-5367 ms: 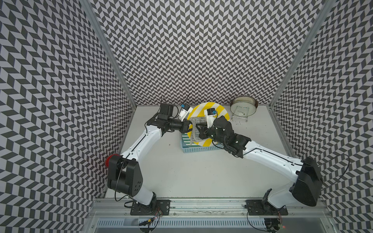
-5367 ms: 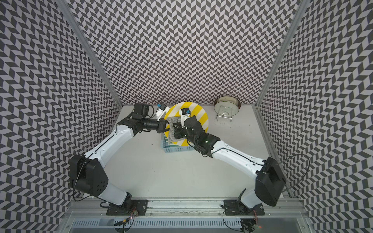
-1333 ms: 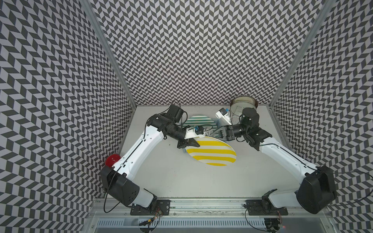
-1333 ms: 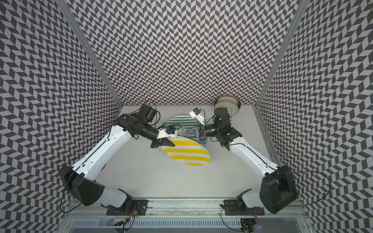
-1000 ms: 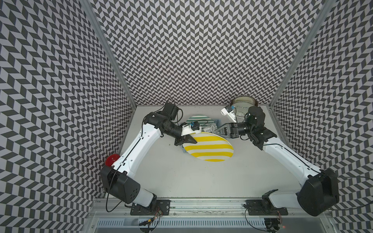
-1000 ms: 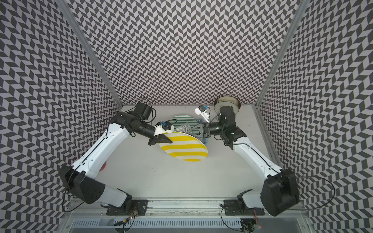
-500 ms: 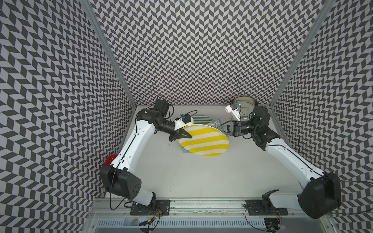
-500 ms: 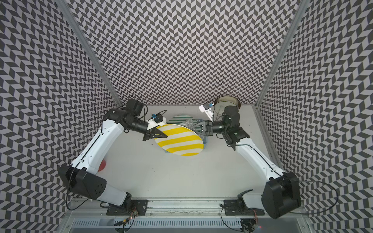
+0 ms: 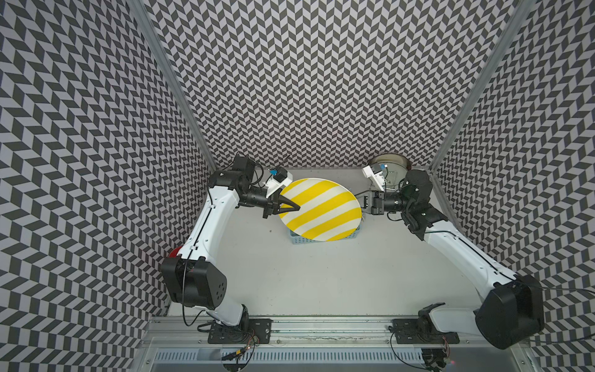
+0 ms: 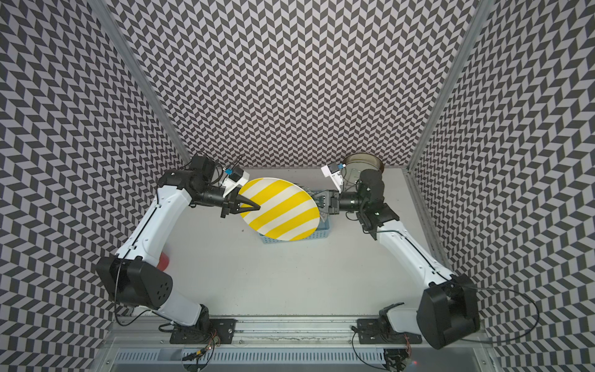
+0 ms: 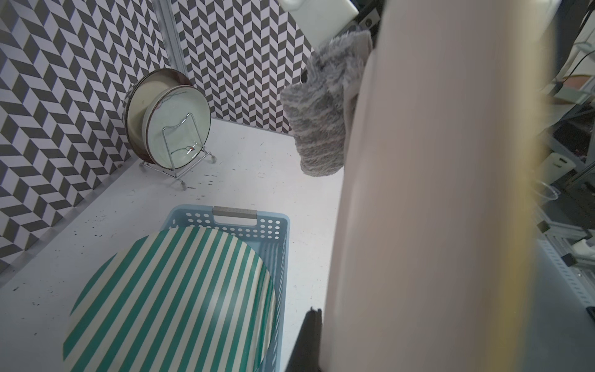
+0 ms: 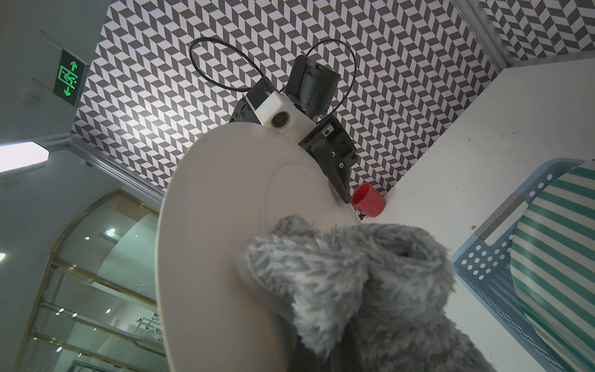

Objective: Wipe the wet plate dry
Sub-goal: Wipe the plate with towel.

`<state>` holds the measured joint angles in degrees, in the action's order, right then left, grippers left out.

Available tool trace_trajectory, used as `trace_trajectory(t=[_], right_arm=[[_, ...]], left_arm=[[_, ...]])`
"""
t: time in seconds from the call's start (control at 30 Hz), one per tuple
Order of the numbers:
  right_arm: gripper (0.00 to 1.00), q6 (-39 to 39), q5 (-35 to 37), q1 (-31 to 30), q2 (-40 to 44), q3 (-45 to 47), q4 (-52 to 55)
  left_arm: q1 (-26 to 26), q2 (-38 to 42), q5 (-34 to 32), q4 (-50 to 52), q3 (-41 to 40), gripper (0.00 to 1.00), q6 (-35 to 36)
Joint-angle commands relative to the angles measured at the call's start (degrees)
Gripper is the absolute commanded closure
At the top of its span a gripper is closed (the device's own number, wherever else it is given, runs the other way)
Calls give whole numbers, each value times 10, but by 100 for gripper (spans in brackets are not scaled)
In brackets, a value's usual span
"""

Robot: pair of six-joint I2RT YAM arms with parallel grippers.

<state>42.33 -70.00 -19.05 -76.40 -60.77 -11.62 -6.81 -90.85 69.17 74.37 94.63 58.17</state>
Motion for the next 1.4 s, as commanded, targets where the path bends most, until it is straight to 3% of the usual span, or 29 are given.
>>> trace_trajectory(t=[0.0, 0.23, 0.43, 0.67, 0.9, 1.17, 1.37], right_arm=[[100, 8, -84, -20, 22, 9, -20], [100, 25, -61, -19, 32, 16, -45], [100, 47, -48, -19, 42, 33, -85], [100, 37, -8, -20, 55, 39, -78], [100, 17, 51, -29, 58, 49, -77], [100, -4, 138, -60, 65, 66, -81], [100, -35, 236, -81, 88, 91, -80]], left_arm=[[25, -17, 33, -111, 6, 100, -118], [28, 3, 36, -232, -52, 100, -253], [29, 56, 31, -446, -159, 100, -459], [27, 79, 5, -594, -217, 100, -672], [4, 80, -50, -603, -225, 100, -781], [-34, 100, -181, -589, -225, 100, -871], [-36, 92, -187, -604, -217, 100, -931]])
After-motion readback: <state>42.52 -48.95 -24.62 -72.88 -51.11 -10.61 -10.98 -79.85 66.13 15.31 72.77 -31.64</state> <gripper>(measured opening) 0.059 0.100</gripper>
